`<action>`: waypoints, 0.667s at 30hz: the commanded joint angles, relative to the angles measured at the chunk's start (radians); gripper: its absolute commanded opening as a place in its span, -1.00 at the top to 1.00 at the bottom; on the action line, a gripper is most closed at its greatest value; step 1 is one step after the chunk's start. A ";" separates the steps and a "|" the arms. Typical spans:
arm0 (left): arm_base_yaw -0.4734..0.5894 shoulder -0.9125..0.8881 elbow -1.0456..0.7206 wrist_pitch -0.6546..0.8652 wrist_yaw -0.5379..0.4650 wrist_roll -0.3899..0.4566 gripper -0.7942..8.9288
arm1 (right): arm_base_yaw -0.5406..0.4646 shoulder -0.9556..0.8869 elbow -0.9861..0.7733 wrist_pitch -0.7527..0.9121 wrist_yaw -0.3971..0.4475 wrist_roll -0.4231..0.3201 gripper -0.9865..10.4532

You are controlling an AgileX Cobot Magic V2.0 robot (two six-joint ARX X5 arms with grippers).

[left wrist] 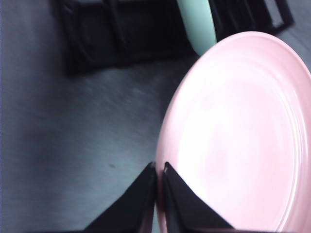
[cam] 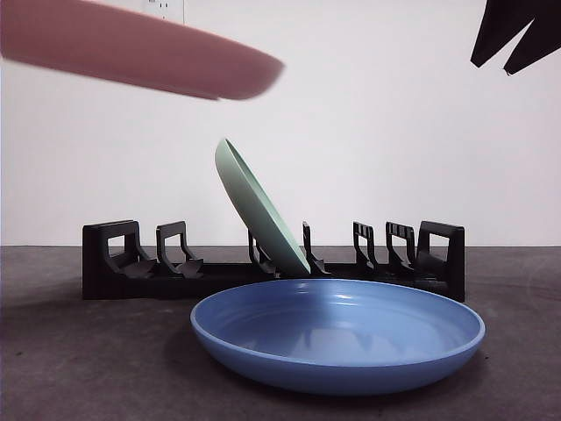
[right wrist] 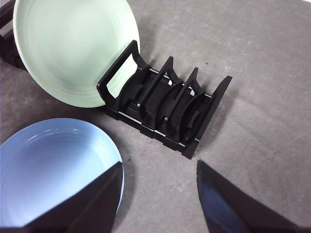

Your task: Place the plate

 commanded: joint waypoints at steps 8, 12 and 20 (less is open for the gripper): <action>-0.059 -0.036 -0.349 0.336 0.146 -0.171 0.82 | 0.005 0.008 0.013 0.003 -0.001 0.010 0.41; -0.088 -0.002 -0.399 0.434 0.146 -0.218 0.82 | 0.005 0.008 0.013 0.003 -0.001 0.010 0.41; -0.153 0.151 -0.412 0.592 0.146 -0.275 0.82 | 0.005 0.008 0.013 0.003 0.000 0.010 0.41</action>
